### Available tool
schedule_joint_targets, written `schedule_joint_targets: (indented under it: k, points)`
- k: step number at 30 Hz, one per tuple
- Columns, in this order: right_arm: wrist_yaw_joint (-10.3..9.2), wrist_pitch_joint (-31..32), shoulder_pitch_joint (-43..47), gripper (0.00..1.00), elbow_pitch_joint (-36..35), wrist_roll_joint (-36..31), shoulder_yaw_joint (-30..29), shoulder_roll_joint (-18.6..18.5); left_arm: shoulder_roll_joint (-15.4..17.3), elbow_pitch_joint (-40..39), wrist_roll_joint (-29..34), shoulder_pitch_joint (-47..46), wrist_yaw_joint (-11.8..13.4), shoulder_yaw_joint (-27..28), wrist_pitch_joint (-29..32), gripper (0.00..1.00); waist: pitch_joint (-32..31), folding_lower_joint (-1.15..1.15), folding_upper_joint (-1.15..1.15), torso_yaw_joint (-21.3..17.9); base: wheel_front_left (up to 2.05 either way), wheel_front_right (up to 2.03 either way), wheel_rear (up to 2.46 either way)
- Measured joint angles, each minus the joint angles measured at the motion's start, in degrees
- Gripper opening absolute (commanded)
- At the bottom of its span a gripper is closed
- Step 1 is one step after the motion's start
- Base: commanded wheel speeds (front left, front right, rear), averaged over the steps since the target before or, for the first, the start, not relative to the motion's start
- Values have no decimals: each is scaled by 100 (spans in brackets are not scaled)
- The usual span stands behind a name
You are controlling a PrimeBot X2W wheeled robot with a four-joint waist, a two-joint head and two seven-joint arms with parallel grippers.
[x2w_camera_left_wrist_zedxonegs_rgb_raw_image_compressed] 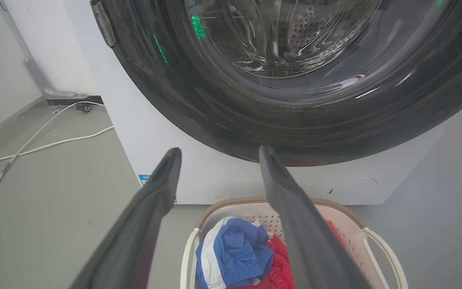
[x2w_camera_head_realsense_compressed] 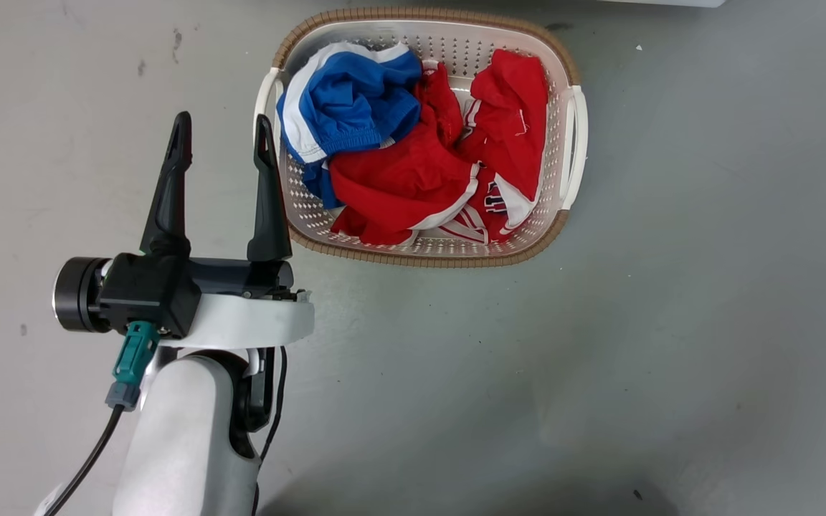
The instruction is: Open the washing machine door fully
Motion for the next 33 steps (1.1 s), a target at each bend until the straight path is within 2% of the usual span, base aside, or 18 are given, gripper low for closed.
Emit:
schedule_joint_targets:
  k: [8,13,19,33]
  points:
    - [-16,371,19,0,-188,-149,242,-105,0,21,-33,-47,2,-32,0,100,7,0,0,-31,0,0,0]
    - [-16,595,341,0,-414,-159,347,-132,-1,55,-47,-44,5,-34,0,100,-113,0,0,-52,0,0,0]
    - [-7,853,838,0,-753,-122,606,64,2,93,-38,2,2,16,0,100,-315,0,0,-93,0,0,0]
    - [-8,1292,1968,0,-1859,55,932,116,0,137,21,233,-52,123,0,100,-794,-1,0,-232,0,0,0]
